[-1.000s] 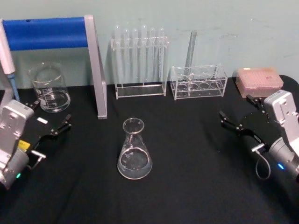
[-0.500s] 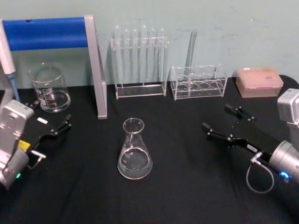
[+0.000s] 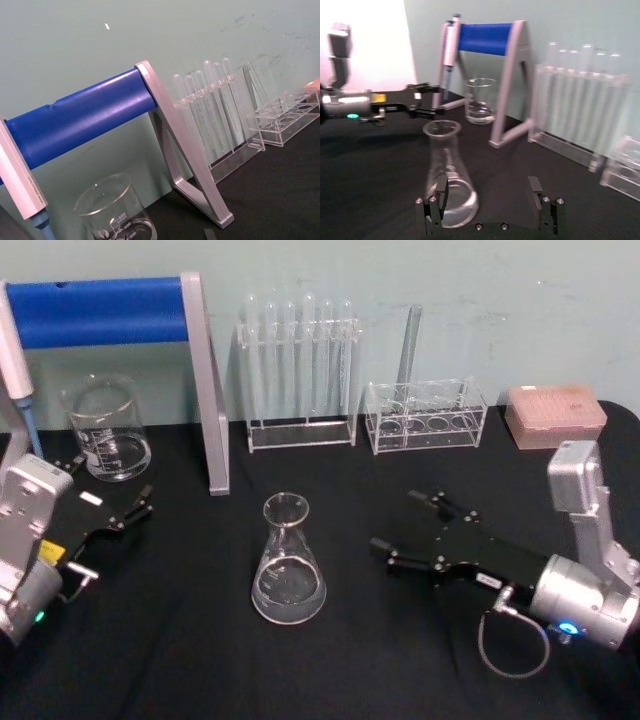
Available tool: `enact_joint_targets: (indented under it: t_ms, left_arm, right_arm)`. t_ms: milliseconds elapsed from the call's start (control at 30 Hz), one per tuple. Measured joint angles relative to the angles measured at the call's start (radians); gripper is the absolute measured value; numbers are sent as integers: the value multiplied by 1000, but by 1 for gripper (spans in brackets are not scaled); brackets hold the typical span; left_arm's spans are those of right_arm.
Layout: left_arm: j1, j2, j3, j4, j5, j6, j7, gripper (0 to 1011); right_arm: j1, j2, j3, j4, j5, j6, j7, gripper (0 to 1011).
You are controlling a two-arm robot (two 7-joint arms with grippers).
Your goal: Grasp the erlenmeyer flask with one hand, shake it three times, then place it back.
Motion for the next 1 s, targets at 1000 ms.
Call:
enact_joint_targets:
  t_ms: [1000]
  left_arm:
    - [0, 0, 0, 0, 0, 0, 0, 1001]
  right_arm:
    - [174, -131, -139, 172, -81, -30, 141, 1002]
